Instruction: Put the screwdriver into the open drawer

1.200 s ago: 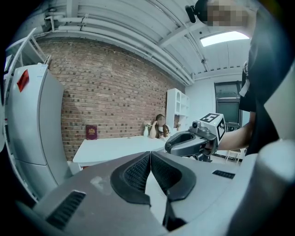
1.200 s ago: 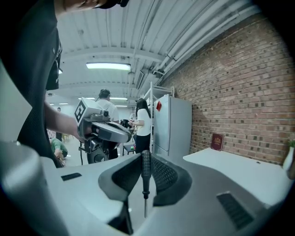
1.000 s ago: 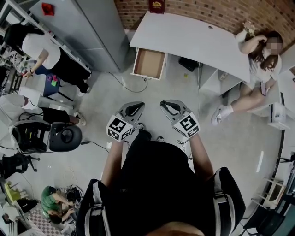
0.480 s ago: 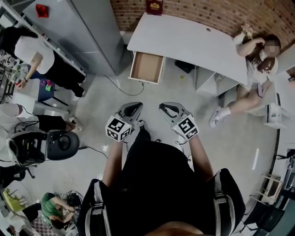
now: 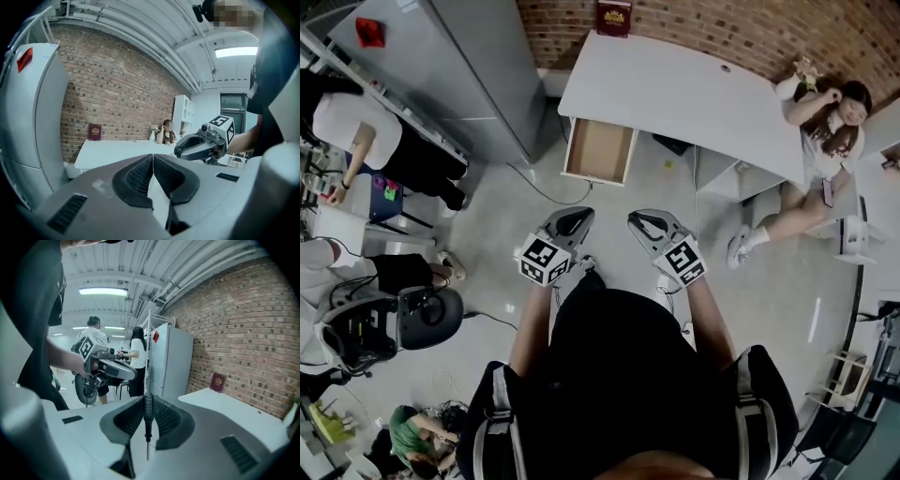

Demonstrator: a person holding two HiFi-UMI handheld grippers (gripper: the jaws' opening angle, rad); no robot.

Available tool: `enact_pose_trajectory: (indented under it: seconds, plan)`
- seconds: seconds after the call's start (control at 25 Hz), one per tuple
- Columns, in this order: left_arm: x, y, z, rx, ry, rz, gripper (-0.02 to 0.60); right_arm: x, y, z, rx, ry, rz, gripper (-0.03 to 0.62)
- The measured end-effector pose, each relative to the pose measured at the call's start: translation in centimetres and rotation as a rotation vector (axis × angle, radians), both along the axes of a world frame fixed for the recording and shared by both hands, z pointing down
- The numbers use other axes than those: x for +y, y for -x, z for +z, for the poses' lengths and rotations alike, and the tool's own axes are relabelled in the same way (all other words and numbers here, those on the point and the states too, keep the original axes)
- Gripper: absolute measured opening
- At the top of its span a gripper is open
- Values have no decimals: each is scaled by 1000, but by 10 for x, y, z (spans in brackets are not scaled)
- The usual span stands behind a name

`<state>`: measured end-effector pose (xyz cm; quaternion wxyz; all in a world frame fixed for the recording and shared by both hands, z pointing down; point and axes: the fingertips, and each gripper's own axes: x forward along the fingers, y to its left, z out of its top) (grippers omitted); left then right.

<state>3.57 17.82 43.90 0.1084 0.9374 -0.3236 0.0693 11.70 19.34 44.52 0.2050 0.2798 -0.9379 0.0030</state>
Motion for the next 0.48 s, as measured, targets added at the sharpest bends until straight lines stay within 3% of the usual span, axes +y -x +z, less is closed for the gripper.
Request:
enact_pose_trajectory:
  seconds: [0.48]
  plan:
    - [-61,44,15,-4,18,31,17,-57,42,28,68,12,9,120]
